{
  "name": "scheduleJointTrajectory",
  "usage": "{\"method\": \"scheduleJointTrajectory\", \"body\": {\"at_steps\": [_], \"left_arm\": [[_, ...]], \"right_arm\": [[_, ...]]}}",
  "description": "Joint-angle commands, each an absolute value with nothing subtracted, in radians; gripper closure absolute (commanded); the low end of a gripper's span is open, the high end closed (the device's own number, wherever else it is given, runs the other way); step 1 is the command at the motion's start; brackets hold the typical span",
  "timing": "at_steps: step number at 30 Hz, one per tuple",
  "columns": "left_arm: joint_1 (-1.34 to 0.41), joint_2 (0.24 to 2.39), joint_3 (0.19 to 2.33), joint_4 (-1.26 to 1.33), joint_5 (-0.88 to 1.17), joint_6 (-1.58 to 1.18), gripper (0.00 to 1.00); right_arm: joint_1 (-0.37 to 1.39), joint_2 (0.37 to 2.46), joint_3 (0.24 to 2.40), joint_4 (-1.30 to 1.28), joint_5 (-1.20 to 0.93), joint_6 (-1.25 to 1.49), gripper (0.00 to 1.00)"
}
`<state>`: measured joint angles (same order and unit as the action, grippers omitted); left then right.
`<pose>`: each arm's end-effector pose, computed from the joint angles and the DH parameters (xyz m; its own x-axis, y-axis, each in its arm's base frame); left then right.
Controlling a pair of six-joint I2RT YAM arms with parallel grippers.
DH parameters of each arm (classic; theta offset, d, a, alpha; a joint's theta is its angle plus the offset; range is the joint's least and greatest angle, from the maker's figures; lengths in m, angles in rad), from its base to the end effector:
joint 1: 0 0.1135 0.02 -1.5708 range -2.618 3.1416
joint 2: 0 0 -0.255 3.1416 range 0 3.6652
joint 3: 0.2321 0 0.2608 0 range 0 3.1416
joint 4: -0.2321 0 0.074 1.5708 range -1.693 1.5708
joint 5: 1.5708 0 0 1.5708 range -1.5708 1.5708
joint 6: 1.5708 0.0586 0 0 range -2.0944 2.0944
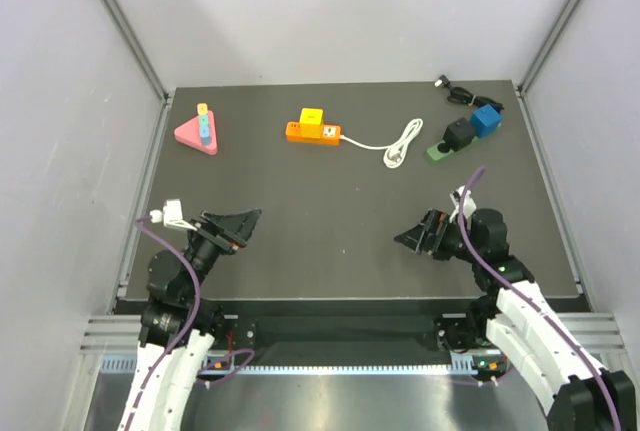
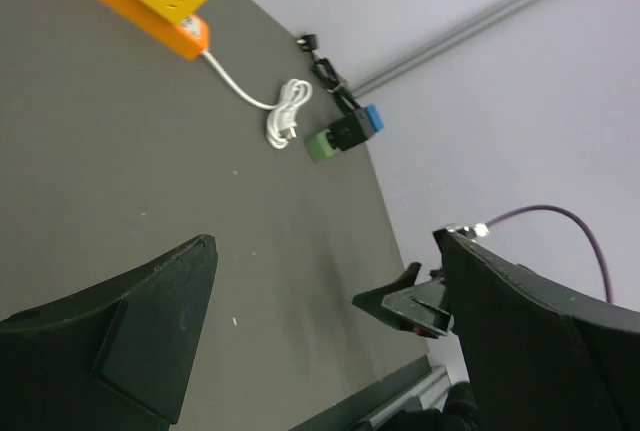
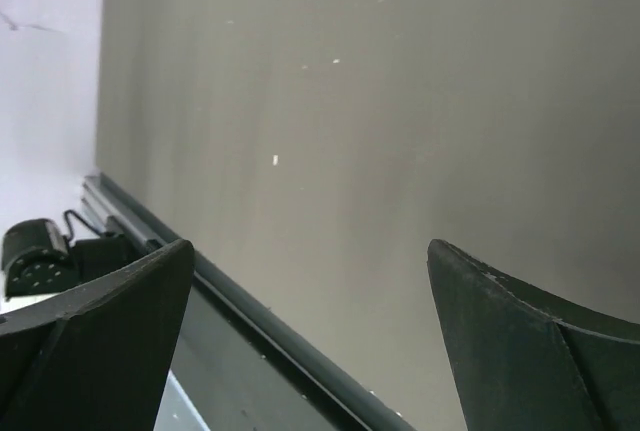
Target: Pull the plug off the socket
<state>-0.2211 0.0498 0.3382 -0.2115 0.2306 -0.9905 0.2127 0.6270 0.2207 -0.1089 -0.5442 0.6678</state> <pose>0.1163 -0.0399 0.2660 -0.3234 -0.7618 -0.5613 0.3016 0.4793 -0.8242 0.1680 0.0673 0.1567 -0.7627 0.3773 -0.5253 -0.1893 0.6464 0.7392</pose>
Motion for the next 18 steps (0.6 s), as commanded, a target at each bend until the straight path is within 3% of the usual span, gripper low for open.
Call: {"method": "scheduleJointTrajectory", "body": {"at_steps": [1, 5, 7, 15, 18], "left_arm": [[-0.215, 0.077, 0.413, -0.328, 0.120, -0.960, 0.02], [-0.215, 0.132, 0.481, -0.382, 0.069, -0.928, 0.02], [-0.215, 0.219, 0.506, -0.387, 0.090, -0.882, 0.02], [-0.213, 0.584, 0.626, -0.418, -0.052, -0.851, 0.02], [-0.213, 0.754, 0.696, -0.414, -0.084, -0.838, 0.03]], "right_arm": [[0.199, 0.661, 0.328, -0.193, -0.456, 0.562, 0.00], [0.199, 0.690, 0.403, -0.270, -0.432, 0.471, 0.00], [0.198, 0.669, 0.405, -0.230, -0.521, 0.468, 0.00], [0.199, 0.663, 0.387, -0.215, -0.494, 0.485, 0.00], [0.198, 0.698, 0.379, -0.177, -0.596, 0.498, 0.00]]}}
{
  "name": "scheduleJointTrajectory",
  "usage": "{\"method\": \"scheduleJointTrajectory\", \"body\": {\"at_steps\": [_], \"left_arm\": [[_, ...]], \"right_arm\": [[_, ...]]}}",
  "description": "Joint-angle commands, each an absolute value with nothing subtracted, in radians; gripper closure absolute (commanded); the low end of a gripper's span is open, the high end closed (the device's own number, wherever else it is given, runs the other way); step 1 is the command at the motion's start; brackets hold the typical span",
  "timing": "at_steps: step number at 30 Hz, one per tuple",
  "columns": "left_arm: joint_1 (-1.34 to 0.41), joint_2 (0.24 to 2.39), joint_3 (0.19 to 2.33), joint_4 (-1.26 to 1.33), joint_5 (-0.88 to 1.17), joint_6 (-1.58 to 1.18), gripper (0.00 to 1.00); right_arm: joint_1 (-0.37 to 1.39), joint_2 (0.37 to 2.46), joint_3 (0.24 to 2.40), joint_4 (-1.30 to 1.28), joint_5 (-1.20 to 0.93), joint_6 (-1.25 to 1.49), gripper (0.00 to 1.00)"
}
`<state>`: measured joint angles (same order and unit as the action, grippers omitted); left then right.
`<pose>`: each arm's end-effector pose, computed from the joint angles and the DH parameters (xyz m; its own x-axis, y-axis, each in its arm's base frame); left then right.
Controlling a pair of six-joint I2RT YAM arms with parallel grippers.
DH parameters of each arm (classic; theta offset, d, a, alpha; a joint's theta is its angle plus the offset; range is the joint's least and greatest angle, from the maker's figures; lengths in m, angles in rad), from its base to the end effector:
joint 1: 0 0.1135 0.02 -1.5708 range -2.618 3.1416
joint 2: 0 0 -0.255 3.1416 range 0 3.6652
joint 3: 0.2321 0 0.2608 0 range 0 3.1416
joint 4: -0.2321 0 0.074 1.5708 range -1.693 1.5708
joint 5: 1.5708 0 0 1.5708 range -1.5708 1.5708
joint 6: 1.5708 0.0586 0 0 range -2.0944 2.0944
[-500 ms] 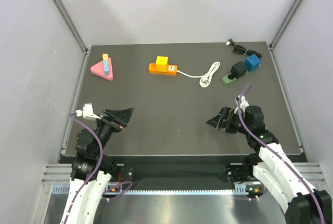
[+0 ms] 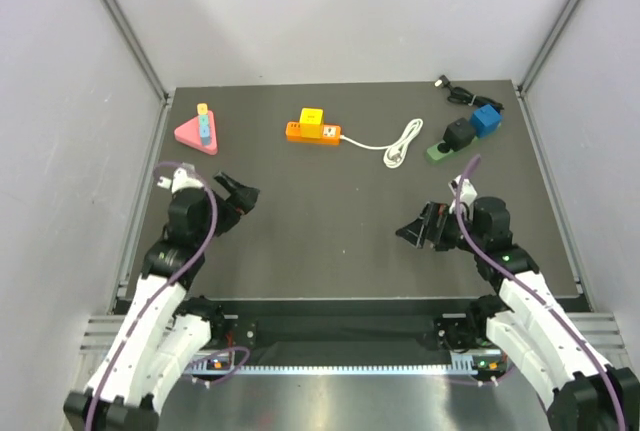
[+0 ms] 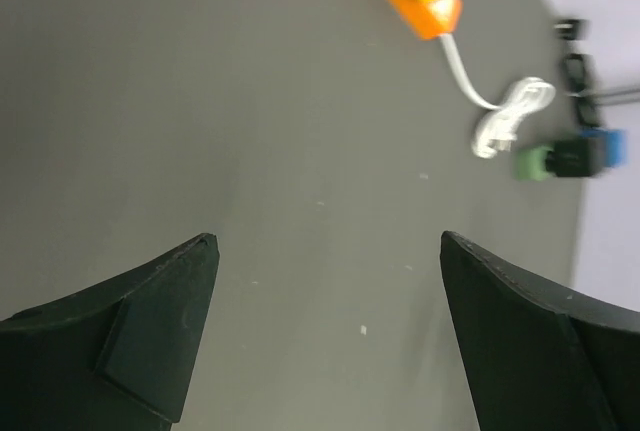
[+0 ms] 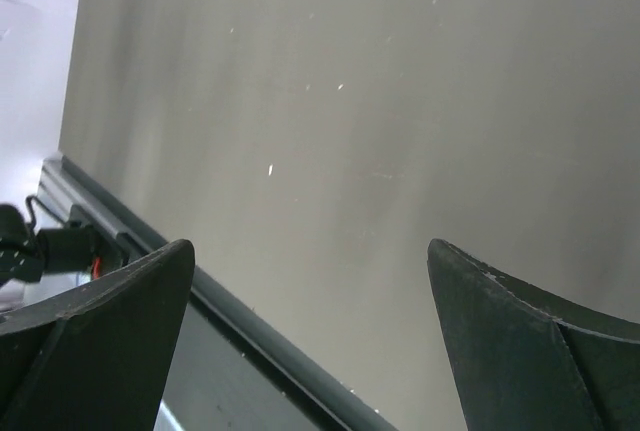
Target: Pull the plug off the socket
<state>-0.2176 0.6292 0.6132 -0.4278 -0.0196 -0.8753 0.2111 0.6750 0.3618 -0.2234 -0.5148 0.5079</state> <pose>0.1841 -0.0395 0.2626 -0.4211 -0.6930 -0.5852 -0.1946 0.6992 -0.6880 0.1781 0.0677 0.1878 -0.7267 0.2772 -0.6285 -0.2778 0.7183 0.6379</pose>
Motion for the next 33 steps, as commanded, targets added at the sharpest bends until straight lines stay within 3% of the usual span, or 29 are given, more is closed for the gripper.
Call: {"method": "scheduleJointTrajectory", "body": {"at_steps": [1, 7, 11, 15, 18, 20, 21, 24, 30, 33], "left_arm": [[-0.210, 0.800, 0.753, -0.419, -0.110, -0.838, 0.04], [-0.186, 1.106, 0.908, -0.306, -0.204, -0.756, 0.07], [-0.135, 1.265, 0.998, -0.204, -0.228, -0.692, 0.15], [-0.057, 1.431, 1.158, -0.224, -0.255, -0.586, 0.08], [0.129, 1.492, 1.166, -0.210, -0.015, -0.609, 0.08], [0.234, 1.497, 1.111, -0.125, 0.131, -0.684, 0.16], [0.327, 1.497, 1.047, -0.012, 0.253, -0.752, 0.18], [0.447, 1.515, 0.971, 0.243, 0.362, -0.834, 0.19], [0.465, 1.716, 1.045, 0.319, 0.423, -0.980, 0.15], [0.465, 1.837, 1.078, 0.425, 0.442, -1.049, 0.19]], "right_arm": [[0.198, 0.704, 0.374, -0.161, -0.651, 0.509, 0.00], [0.199, 0.609, 0.370, -0.216, -0.647, 0.506, 0.00], [0.199, 0.558, 0.394, -0.287, -0.630, 0.457, 0.00], [0.199, 0.549, 0.426, -0.357, -0.635, 0.399, 0.00], [0.199, 0.549, 0.431, -0.347, -0.660, 0.411, 0.00], [0.199, 0.552, 0.455, -0.367, -0.657, 0.404, 0.00], [0.199, 0.554, 0.466, -0.377, -0.650, 0.399, 0.00], [0.199, 0.561, 0.492, -0.402, -0.649, 0.385, 0.00], [0.198, 0.613, 0.505, -0.419, -0.661, 0.374, 0.00], [0.198, 0.630, 0.508, -0.434, -0.666, 0.367, 0.00]]}}
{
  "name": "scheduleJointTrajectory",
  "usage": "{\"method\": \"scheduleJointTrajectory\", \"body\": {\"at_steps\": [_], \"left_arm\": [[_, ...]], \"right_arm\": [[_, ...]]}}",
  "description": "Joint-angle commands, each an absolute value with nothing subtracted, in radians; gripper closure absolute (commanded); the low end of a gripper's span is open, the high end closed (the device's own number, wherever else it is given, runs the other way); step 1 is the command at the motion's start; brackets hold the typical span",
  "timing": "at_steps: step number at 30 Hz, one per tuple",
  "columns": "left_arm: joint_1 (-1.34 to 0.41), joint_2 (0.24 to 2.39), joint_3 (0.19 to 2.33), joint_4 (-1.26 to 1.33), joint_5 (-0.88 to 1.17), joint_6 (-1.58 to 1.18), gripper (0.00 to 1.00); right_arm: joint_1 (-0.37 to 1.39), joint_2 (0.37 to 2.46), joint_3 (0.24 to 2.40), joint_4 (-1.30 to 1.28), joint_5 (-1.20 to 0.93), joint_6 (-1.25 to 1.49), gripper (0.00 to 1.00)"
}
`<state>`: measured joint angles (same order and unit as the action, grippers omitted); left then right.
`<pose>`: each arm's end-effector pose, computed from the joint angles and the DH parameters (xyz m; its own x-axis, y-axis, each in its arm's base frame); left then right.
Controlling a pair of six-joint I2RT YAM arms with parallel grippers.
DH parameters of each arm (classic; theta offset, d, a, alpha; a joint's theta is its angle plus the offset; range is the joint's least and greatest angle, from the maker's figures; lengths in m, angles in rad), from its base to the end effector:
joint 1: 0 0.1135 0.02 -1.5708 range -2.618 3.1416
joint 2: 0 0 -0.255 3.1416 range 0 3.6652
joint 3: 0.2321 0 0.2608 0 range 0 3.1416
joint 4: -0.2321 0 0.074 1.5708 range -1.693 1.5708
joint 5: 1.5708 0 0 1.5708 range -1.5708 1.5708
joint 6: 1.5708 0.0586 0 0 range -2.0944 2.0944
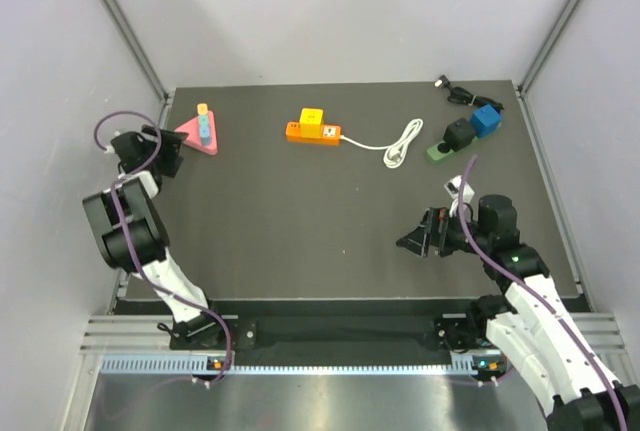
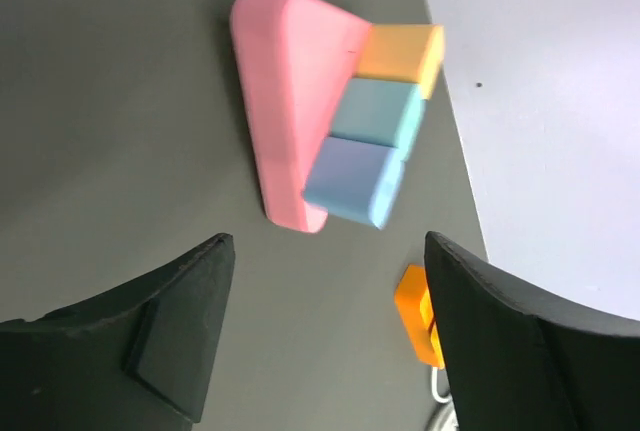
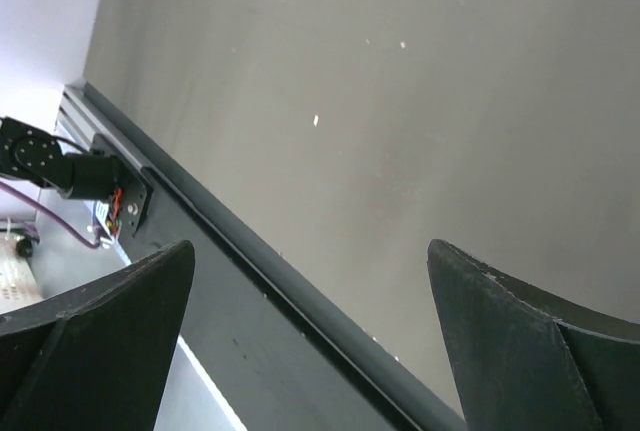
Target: Pull the plug off the socket
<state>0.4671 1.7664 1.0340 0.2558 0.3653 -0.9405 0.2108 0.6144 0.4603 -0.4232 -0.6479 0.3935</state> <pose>0.3780 0.1672 0.1795 -0.1306 -0.9109 -0.3913 -0.4117 0.4089 -0.8144 0.1616 0.0707 0.2149 -0.7465 0.1529 -0.6476 -0.4062 0.6662 0.6255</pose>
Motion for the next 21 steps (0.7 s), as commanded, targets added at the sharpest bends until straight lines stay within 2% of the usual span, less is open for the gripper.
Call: {"method": "scheduleJointTrajectory", "body": {"at_steps": [1, 5, 13, 19, 21], "left_arm": [[0.465, 1.862, 1.091, 0.416, 0.436, -1.057, 0.20], [0.460, 1.933, 1.112, 0.428, 0.356, -1.071, 0.21], [0.453, 2.089, 1.224, 0.508, 0.361, -1.121, 0.23], [0.430, 2.148, 1.340, 0.443, 0.330, -1.088, 0.28], [0.416, 2.148, 1.377, 0.350, 0.307, -1.050, 0.30]], "right_arm": [[0.198, 0.632, 0.506, -0.431, -0.661, 0.370, 0.00], [0.198, 0.632, 0.518, -0.437, -0.627, 0.377, 0.00], [0.199, 0.655, 0.517, -0.440, -0.577, 0.387, 0.00], [0.198, 0.664, 0.540, -0.443, -0.557, 0.402, 0.00], [0.198, 0.664, 0.552, -0.449, -0.552, 0.414, 0.00]]}}
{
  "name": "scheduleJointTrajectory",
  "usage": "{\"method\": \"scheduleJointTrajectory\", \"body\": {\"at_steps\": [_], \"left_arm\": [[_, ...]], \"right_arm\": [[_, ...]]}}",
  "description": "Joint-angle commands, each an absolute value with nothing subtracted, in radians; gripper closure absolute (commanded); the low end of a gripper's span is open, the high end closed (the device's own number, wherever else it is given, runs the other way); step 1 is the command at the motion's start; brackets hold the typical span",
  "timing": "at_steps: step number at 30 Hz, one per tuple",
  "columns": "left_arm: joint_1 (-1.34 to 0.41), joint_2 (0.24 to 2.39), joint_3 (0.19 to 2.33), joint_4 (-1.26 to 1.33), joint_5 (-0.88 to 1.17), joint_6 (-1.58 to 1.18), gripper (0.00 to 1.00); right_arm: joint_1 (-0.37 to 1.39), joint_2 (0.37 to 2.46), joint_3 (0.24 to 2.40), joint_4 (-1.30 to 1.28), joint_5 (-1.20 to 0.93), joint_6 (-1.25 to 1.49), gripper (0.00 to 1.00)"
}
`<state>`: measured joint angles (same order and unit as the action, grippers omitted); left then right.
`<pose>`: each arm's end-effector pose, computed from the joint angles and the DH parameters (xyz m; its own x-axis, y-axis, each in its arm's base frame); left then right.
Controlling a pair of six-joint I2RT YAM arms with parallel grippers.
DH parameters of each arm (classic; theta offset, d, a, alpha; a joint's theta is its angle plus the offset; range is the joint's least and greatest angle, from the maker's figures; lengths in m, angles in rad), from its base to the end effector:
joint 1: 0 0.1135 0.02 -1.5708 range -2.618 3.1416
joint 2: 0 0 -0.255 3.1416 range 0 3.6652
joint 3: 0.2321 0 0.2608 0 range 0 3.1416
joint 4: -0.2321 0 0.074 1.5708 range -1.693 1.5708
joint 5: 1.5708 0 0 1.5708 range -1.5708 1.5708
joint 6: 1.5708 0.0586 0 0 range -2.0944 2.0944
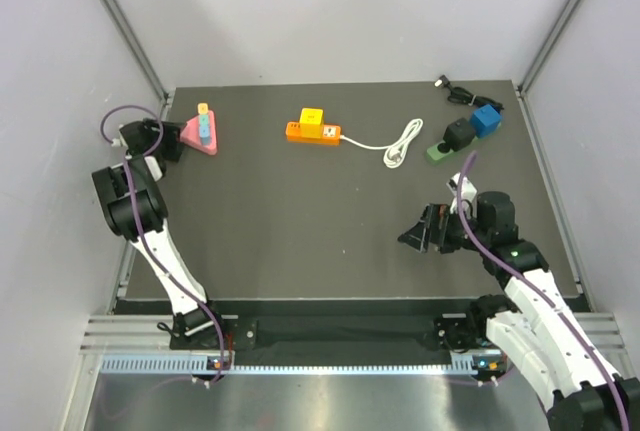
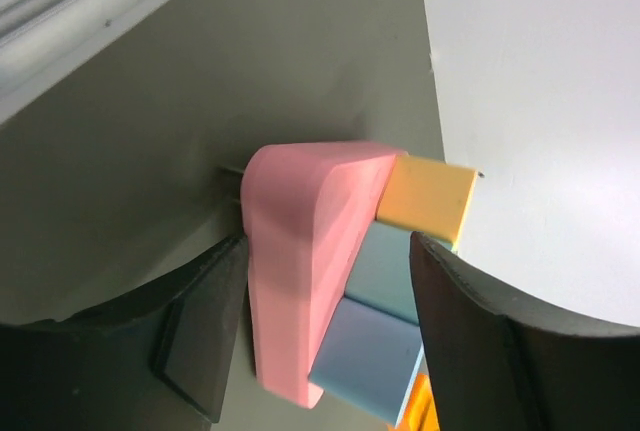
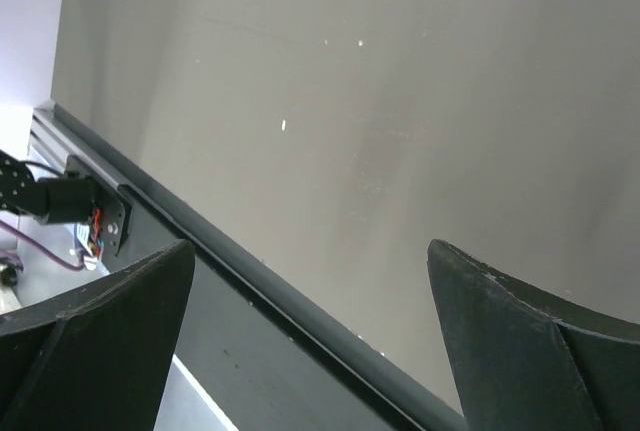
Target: Pull the plug off the socket
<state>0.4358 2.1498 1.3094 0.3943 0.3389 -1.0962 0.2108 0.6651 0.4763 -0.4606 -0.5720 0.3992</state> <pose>0.4526 0.1893 0.1221 -0.0665 -0.9563 -0.2847 -0.4056 0.2866 -0.8680 0.1675 0.0683 0.2076 -0.7771 0.1679 -0.6066 -0.3207 0.7236 0.6112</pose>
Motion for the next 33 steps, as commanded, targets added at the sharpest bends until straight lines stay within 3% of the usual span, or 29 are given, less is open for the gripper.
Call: {"method": "scheduleJointTrajectory", "body": {"at_steps": [1, 4, 11, 20, 23, 28, 30, 31, 33], "left_arm": [[0.410, 2.152, 1.390, 0.332, 0.292, -1.042, 0.31], [0.387, 2.177, 1.449, 0.238, 0.305, -1.028, 0.36], [0.345, 2.148, 1.422, 0.129, 0.212, -1.042, 0.35], [0.337, 2.180, 1.356, 0.216, 0.219, -1.091, 0.30], [0.337, 2.183, 1.335, 0.267, 0.202, -1.091, 0.34], [0.337, 2.181, 1.347, 0.278, 0.192, -1.037, 0.61], [0.339, 2.166, 1.341, 0.278, 0.189, -1.011, 0.68], [0.337, 2.158, 1.336, 0.279, 0.190, -1.002, 0.81], [0.336, 2.134, 1.316, 0.270, 0.195, -0.980, 0.96]], "right_arm": [[0.198, 0.663, 0.561, -0.448, -0.551, 0.417, 0.00], [0.198, 0.658, 0.577, -0.454, -0.552, 0.428, 0.00], [0.199, 0.629, 0.617, -0.506, -0.531, 0.413, 0.00], [0.199, 0.612, 0.611, -0.518, -0.535, 0.422, 0.00], [0.199, 0.629, 0.627, -0.528, -0.538, 0.411, 0.00], [0.199, 0.632, 0.650, -0.537, -0.529, 0.405, 0.00], [0.198, 0.635, 0.646, -0.534, -0.529, 0.408, 0.00], [0.199, 0.635, 0.643, -0.531, -0.531, 0.410, 0.00], [0.198, 0.638, 0.632, -0.525, -0.531, 0.417, 0.00]]}}
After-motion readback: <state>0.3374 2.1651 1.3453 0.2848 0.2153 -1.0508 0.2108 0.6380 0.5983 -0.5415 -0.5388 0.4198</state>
